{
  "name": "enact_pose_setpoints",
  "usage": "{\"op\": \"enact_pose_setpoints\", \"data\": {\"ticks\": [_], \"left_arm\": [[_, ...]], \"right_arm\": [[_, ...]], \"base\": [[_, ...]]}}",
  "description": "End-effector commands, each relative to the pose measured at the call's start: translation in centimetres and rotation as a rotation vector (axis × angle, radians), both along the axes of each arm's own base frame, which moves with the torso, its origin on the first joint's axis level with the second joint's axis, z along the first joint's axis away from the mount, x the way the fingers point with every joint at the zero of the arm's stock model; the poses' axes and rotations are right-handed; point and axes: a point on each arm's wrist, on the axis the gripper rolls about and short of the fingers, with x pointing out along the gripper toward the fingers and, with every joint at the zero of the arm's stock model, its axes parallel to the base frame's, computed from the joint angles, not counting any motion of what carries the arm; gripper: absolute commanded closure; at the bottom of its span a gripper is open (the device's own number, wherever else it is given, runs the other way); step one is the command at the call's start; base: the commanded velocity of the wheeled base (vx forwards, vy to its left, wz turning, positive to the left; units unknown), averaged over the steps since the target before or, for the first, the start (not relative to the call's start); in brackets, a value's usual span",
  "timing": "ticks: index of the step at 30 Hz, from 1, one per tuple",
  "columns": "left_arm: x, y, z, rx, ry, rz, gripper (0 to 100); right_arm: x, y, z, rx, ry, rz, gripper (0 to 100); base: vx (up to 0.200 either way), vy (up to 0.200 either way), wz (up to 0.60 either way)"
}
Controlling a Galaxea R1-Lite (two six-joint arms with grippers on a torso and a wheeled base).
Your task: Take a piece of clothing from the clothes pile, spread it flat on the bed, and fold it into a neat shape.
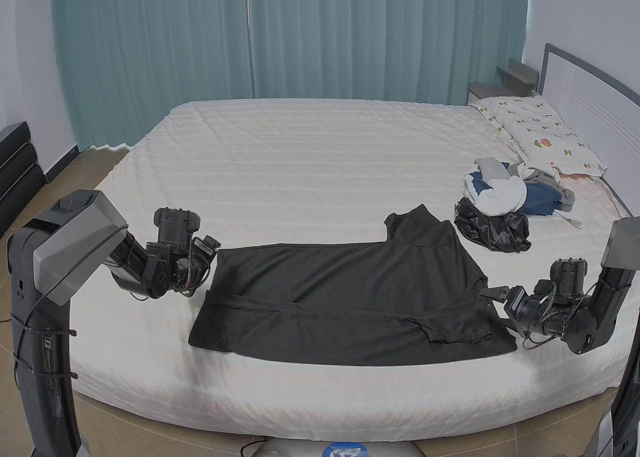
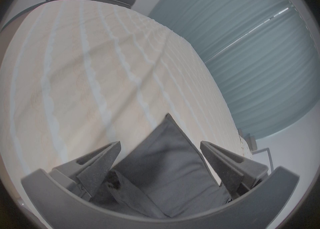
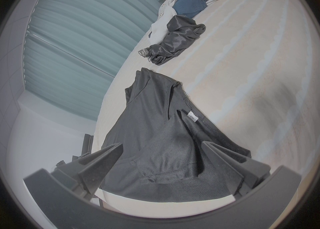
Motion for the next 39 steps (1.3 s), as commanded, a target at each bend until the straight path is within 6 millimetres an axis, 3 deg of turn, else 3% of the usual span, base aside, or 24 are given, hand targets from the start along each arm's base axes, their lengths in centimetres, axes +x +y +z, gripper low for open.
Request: {"op": "enact_pose_setpoints", "data": {"ticks": [1, 6, 15, 18, 36, 37, 39], "left_arm": [[0.4, 2.3, 0.4, -0.013, -0.016, 0.043, 0], [-0.1, 4.0, 1.4, -0.078, -0.015, -0.007, 0], [-1.5, 4.4, 1.7, -0.175, 0.013, -0.201, 0], [-2.5, 4.1, 0.2, -0.087, 0.052, -0.292, 0], [-3.0, 1.3, -1.2, -0.022, 0.093, -0.358, 0], [-2.9, 1.3, -1.3, -0.016, 0.095, -0.352, 100], [-2.9, 1.3, -1.3, -0.009, 0.097, -0.344, 100]], "right_arm": [[-0.1, 0.0, -0.1, -0.001, -0.009, 0.000, 0], [-0.1, -0.1, -0.1, -0.001, -0.014, -0.002, 0], [0.0, -0.1, -0.4, -0.003, -0.005, -0.001, 0], [0.0, -0.1, -0.4, -0.008, -0.007, 0.002, 0], [0.0, 0.0, -0.6, -0.014, -0.003, 0.010, 0], [0.0, 0.0, -0.6, -0.014, -0.005, 0.008, 0], [0.1, 0.0, -0.5, -0.014, -0.009, 0.008, 0]], "base": [[0.000, 0.000, 0.00], [0.000, 0.000, 0.00], [0.000, 0.000, 0.00], [0.000, 0.000, 0.00], [0.000, 0.000, 0.00], [0.000, 0.000, 0.00], [0.000, 0.000, 0.00]]}}
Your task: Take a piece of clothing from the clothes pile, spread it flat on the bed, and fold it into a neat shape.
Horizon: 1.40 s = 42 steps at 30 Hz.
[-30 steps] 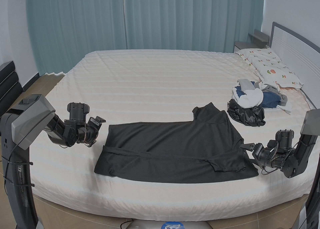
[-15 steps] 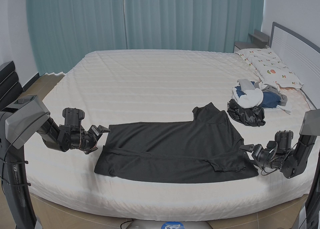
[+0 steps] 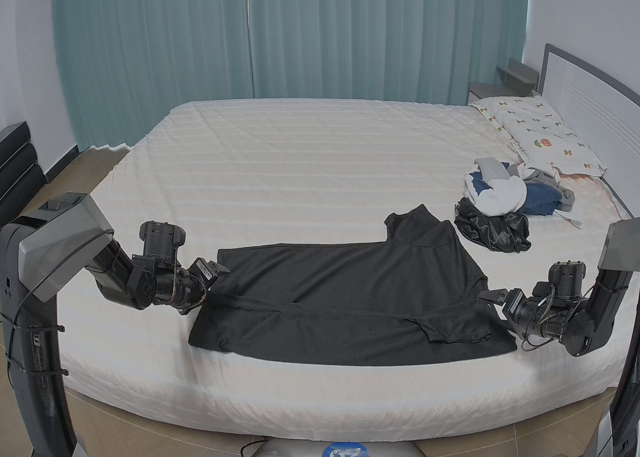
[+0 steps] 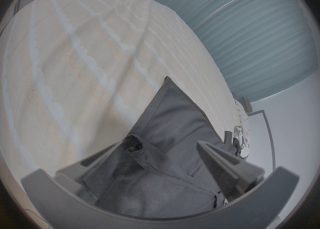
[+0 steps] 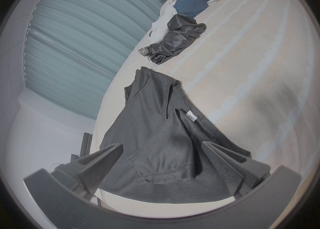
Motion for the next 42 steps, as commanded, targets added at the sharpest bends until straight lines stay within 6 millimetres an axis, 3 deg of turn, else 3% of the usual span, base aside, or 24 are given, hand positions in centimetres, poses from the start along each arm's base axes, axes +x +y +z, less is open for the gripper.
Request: {"op": "enact_pose_setpoints", "data": {"ticks": [1, 10, 17, 22, 35, 42], "left_arm": [[0.0, -0.1, -0.3, 0.010, 0.009, 0.007, 100], [-0.1, 0.1, -0.5, 0.041, 0.016, 0.079, 100], [-0.1, 0.1, -0.4, 0.022, 0.021, 0.109, 100], [-0.1, 0.1, -0.5, 0.025, 0.022, 0.112, 100], [-0.1, 0.2, -0.4, 0.021, 0.022, 0.112, 100], [-0.1, 0.2, -0.4, 0.021, 0.022, 0.112, 100]], "right_arm": [[0.2, -0.1, 0.2, -0.006, -0.012, 0.000, 0], [1.6, 0.6, 1.2, -0.104, -0.104, 0.035, 0], [3.8, 0.3, -0.1, -0.185, -0.139, 0.079, 0], [5.0, 0.2, -3.1, -0.243, -0.124, 0.132, 0], [5.2, -0.6, -3.6, -0.230, -0.157, 0.186, 0], [5.4, -0.6, -5.0, -0.232, -0.131, 0.190, 0]], "base": [[0.000, 0.000, 0.00], [0.000, 0.000, 0.00], [0.000, 0.000, 0.00], [0.000, 0.000, 0.00], [0.000, 0.000, 0.00], [0.000, 0.000, 0.00]]}}
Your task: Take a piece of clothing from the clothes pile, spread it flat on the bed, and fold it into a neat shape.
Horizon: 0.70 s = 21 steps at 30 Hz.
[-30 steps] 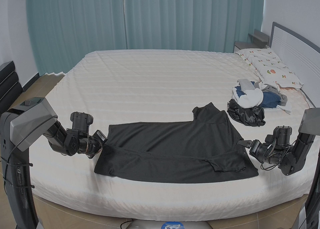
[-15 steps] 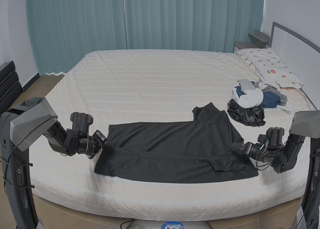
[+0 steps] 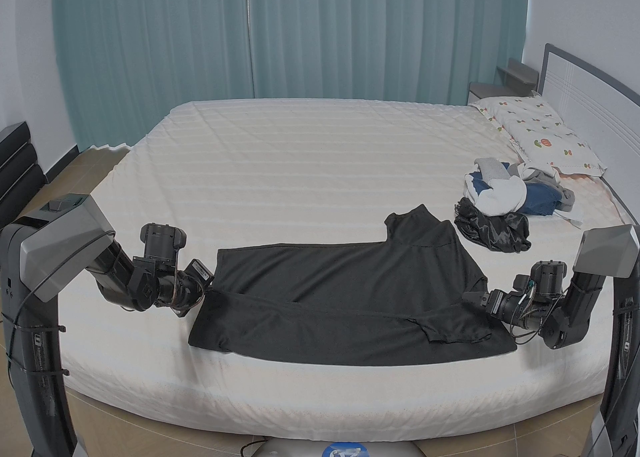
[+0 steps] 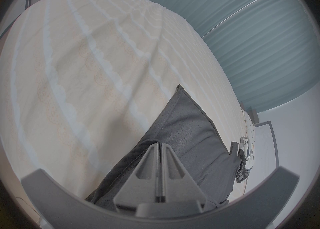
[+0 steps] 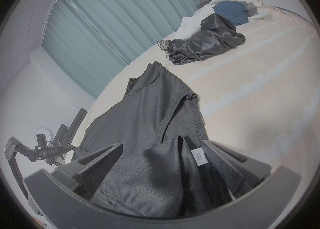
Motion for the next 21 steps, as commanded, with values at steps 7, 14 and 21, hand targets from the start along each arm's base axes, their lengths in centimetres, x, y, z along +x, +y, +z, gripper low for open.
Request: {"op": "enact_pose_setpoints", "data": {"ticks": [7, 14, 21], "left_arm": [[0.0, 0.0, 0.0, 0.000, -0.001, 0.001, 100], [0.0, 0.0, -0.1, 0.000, 0.001, 0.001, 100], [0.0, 0.1, 0.0, 0.000, -0.001, 0.005, 100]], "right_arm": [[0.1, -0.2, -0.9, 0.001, 0.003, -0.005, 100], [-0.2, -0.9, -0.7, 0.006, -0.030, -0.027, 100], [0.1, -1.4, 0.1, 0.042, -0.105, -0.061, 100]], "base": [[0.000, 0.000, 0.00], [0.000, 0.000, 0.00], [0.000, 0.000, 0.00]]}}
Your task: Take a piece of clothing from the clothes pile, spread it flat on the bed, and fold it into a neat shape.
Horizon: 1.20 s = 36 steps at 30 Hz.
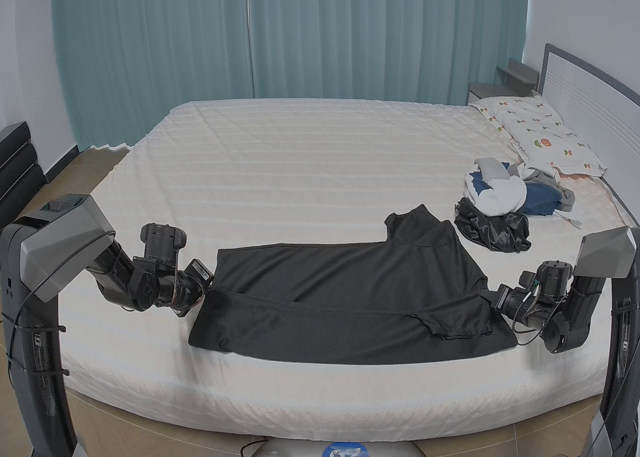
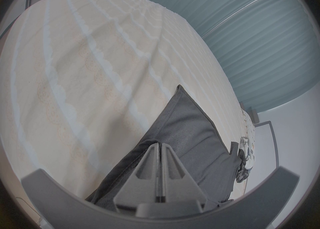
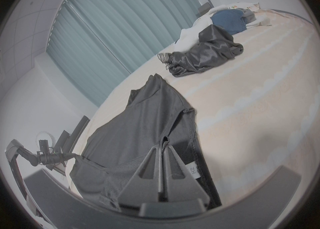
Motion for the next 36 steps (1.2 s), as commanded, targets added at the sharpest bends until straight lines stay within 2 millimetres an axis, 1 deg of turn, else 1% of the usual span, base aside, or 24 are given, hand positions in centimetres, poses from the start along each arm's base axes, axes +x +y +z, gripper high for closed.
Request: {"op": "enact_pose_setpoints", "data": {"ticks": [1, 11, 15, 21, 26, 27, 28, 34, 36], "left_arm": [[0.0, 0.1, 0.0, 0.000, -0.001, 0.002, 100], [0.1, 0.0, 0.0, -0.012, -0.002, 0.013, 100], [0.2, 0.0, 0.1, -0.020, -0.005, 0.023, 100], [0.2, 0.1, 0.1, -0.021, -0.005, 0.025, 100], [0.2, 0.0, 0.1, -0.021, -0.005, 0.024, 100], [0.2, 0.0, 0.1, -0.021, -0.005, 0.024, 100], [0.2, 0.0, 0.1, -0.021, -0.005, 0.024, 0], [0.0, 0.0, 0.2, -0.022, -0.003, 0.025, 0], [-0.1, 0.3, 0.1, -0.022, 0.005, 0.032, 0]], "right_arm": [[0.0, -0.3, 0.0, 0.014, -0.012, -0.016, 100], [0.2, -0.2, -0.2, 0.013, -0.022, -0.015, 100], [0.3, 0.0, -0.8, 0.011, -0.011, -0.016, 100], [0.4, 0.1, -1.2, 0.007, -0.045, -0.013, 100], [0.3, 0.2, -1.6, 0.007, -0.033, -0.013, 100], [0.3, 0.2, -1.6, 0.007, -0.033, -0.013, 0], [0.3, 0.2, -1.6, 0.007, -0.033, -0.012, 0], [-0.1, 0.1, -0.9, 0.008, -0.038, -0.017, 0], [-0.4, -0.2, 0.5, 0.022, -0.059, -0.031, 0]], "base": [[0.000, 0.000, 0.00], [0.000, 0.000, 0.00], [0.000, 0.000, 0.00], [0.000, 0.000, 0.00], [0.000, 0.000, 0.00], [0.000, 0.000, 0.00], [0.000, 0.000, 0.00], [0.000, 0.000, 0.00], [0.000, 0.000, 0.00]]}}
